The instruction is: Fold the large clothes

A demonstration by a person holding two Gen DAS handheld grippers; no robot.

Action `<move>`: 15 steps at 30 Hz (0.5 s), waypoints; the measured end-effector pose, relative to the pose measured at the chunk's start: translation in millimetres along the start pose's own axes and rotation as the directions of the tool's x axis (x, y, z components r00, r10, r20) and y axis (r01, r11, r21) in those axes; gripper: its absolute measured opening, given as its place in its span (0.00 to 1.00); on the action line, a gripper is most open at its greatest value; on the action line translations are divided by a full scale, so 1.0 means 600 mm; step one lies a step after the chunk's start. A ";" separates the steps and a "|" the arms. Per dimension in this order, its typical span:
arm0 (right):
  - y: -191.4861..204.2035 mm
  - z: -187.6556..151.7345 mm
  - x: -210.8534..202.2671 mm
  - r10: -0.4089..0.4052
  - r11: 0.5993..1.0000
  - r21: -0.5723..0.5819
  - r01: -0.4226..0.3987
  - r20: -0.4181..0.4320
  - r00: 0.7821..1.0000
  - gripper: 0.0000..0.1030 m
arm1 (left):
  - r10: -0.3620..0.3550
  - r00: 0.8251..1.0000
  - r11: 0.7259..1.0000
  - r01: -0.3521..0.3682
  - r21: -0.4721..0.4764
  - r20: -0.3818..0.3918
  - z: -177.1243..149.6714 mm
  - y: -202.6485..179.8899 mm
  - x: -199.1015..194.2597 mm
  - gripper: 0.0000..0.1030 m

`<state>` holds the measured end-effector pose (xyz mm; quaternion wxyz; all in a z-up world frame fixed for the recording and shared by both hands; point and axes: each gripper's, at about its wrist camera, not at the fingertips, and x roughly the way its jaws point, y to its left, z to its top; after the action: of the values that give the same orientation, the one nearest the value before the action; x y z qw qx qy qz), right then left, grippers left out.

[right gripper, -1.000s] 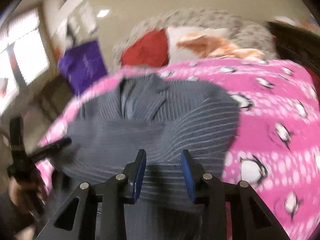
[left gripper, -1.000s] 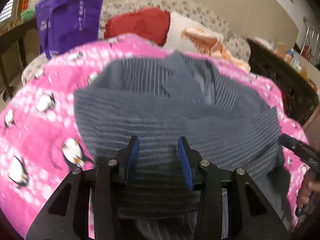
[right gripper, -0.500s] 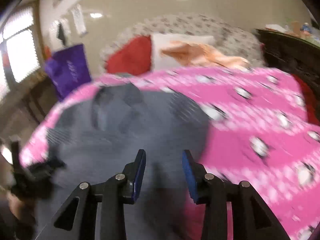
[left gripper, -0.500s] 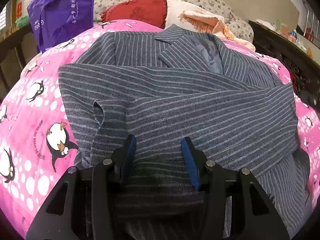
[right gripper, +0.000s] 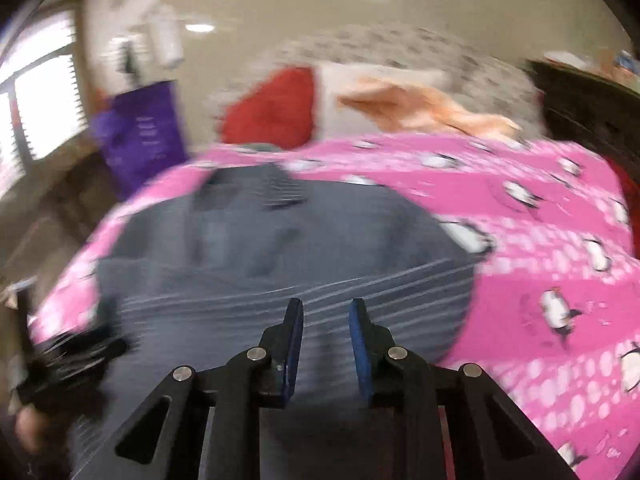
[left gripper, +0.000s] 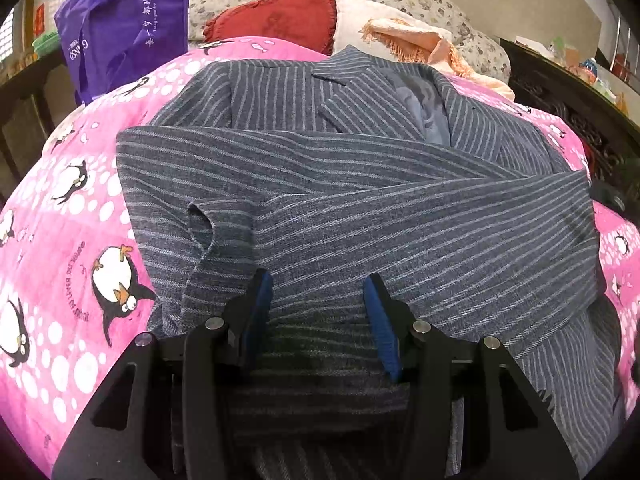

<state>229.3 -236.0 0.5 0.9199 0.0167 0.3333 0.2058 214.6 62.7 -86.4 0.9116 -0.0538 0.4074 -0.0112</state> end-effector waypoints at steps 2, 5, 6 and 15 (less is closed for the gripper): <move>0.033 -0.035 0.000 0.029 0.997 -0.065 -0.033 -0.066 0.997 0.21 | 0.000 1.000 1.000 0.000 -0.002 0.000 0.000 0.001 0.000 0.46; 0.029 -0.106 0.038 -0.013 0.996 -0.085 -0.002 -0.172 0.985 0.21 | 0.005 1.000 1.000 -0.005 0.005 -0.001 0.000 0.000 0.000 0.47; 0.020 -0.104 0.030 0.009 0.999 -0.040 -0.016 -0.169 0.986 0.21 | 0.006 1.000 1.000 -0.006 0.006 -0.001 0.001 0.000 0.000 0.47; 0.002 -0.103 -0.145 -0.064 0.998 -0.036 0.058 -0.197 0.978 0.25 | -0.061 0.998 0.996 0.061 0.065 0.000 0.001 0.030 -0.089 0.48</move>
<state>130.6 -275.5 5.3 0.8883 -0.0280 0.4203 0.1829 178.8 84.1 -48.4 0.9125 -0.0367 0.4042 -0.0520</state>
